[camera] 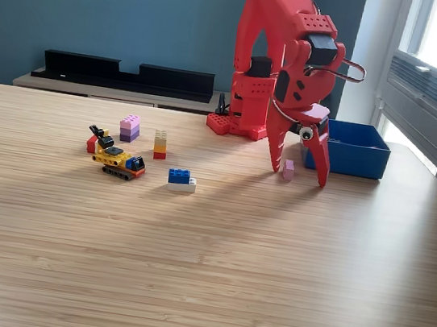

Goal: Grasp a lego block and put it in the bin.

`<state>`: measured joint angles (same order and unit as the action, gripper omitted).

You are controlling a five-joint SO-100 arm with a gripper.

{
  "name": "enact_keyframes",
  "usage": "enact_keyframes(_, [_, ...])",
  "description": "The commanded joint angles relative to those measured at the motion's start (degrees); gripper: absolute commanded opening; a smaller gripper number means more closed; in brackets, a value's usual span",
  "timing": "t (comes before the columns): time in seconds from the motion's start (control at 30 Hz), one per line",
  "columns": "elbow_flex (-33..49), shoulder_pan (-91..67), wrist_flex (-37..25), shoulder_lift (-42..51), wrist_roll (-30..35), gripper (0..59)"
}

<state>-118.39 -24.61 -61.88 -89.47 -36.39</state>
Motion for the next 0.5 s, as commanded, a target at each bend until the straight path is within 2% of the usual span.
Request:
enact_keyframes(0.03, [2.9,0.9,0.1,3.6,2.5,15.7])
enact_keyframes(0.1, [3.9,0.9,0.2,4.2,4.2,4.2])
enact_keyframes(0.13, [4.3,0.9,0.2,4.4,4.8,0.6])
enact_keyframes(0.5, [8.6,0.4,0.1,4.7,13.3,0.0])
